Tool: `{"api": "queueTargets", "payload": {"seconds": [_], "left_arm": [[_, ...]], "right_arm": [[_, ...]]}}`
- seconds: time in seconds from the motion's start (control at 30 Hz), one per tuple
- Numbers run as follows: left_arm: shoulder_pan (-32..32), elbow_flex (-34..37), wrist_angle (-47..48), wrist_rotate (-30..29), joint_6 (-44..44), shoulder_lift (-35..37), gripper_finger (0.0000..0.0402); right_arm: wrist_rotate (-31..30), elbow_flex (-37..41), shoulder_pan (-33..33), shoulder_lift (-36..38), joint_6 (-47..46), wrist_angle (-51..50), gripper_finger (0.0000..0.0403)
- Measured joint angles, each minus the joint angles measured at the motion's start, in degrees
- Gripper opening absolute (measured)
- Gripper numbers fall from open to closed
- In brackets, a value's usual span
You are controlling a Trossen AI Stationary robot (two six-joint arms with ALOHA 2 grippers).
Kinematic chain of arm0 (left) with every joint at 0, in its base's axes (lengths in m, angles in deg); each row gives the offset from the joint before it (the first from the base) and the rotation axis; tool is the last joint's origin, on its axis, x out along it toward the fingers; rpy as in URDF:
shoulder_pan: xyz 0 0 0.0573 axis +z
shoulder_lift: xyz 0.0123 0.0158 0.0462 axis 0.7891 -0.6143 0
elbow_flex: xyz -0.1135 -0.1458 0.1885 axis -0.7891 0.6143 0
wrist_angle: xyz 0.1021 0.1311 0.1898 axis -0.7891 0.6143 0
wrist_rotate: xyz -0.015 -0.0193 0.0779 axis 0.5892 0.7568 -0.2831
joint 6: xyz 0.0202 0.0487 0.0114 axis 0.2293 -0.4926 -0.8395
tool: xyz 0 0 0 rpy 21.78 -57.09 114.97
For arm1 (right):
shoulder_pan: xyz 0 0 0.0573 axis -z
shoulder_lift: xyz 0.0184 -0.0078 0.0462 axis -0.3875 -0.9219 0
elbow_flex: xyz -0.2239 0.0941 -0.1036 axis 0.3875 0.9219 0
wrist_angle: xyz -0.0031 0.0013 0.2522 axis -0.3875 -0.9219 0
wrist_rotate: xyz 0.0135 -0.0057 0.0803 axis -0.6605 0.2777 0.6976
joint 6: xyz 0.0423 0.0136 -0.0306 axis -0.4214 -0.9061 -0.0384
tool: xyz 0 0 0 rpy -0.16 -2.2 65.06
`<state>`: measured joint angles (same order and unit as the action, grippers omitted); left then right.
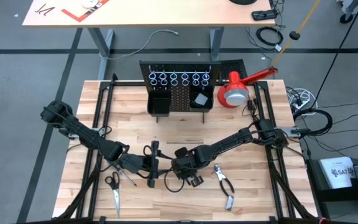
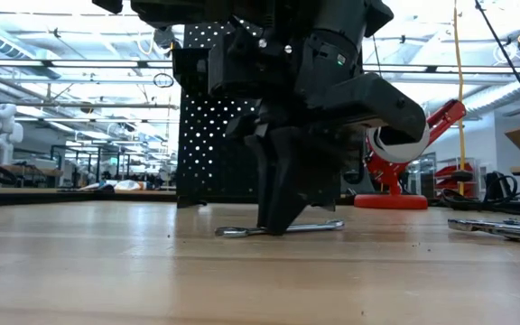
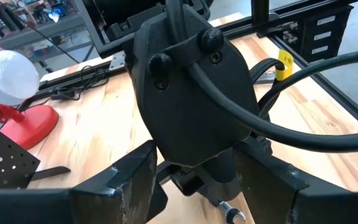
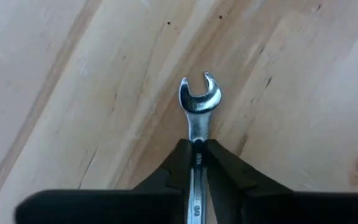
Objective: Hang tools onto peg board
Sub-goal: Hang the wrench on the pegboard
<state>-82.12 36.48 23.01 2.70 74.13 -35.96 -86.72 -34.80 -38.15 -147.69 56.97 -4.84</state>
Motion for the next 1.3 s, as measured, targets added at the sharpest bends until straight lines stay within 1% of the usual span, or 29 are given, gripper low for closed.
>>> {"api": "queueTargets", "payload": {"seconds": [0.13,0.43,0.6,0.8,1.0,1.1,1.17,1.23,1.3], "left_arm": [[0.0,0.0,-0.5,-0.1,0.0,0.0,0.0218],[0.0,0.1,-1.3,-0.1,-0.1,0.0,0.0218],[0.0,0.1,-2.2,0.0,-0.2,-0.1,0.0218],[0.0,0.0,-5.7,-0.8,-0.6,-0.1,0.0218],[0.0,0.0,-5.7,-0.9,-0.7,-0.1,0.0218],[0.0,0.0,-5.6,-0.9,-1.6,-0.1,0.0218],[0.0,0.0,-5.6,-0.9,-1.6,-0.1,0.0218],[0.0,0.0,-6.4,-1.0,-1.6,-0.1,0.0218],[-0.1,0.1,-10.0,-1.0,-1.6,-0.1,0.0218]], "right_arm": [[-0.8,0.0,0.0,0.0,0.6,-0.1,0.0003],[-1.0,0.1,0.0,0.0,1.2,0.1,0.0],[-3.7,0.2,-0.8,1.3,1.3,0.7,0.0],[-3.9,0.4,-1.2,4.0,1.6,0.3,0.0001],[-3.3,0.3,-2.6,7.8,2.3,0.7,0.0001],[-3.3,0.3,-3.0,10.2,1.0,0.3,0.0],[-3.7,0.2,-3.2,12.4,-0.1,-0.2,0.0006],[-5.9,0.2,-3.5,14.3,-1.7,-0.5,0.0019],[-7.8,0.2,-3.5,16.1,-3.0,-1.5,0.0039]]}}
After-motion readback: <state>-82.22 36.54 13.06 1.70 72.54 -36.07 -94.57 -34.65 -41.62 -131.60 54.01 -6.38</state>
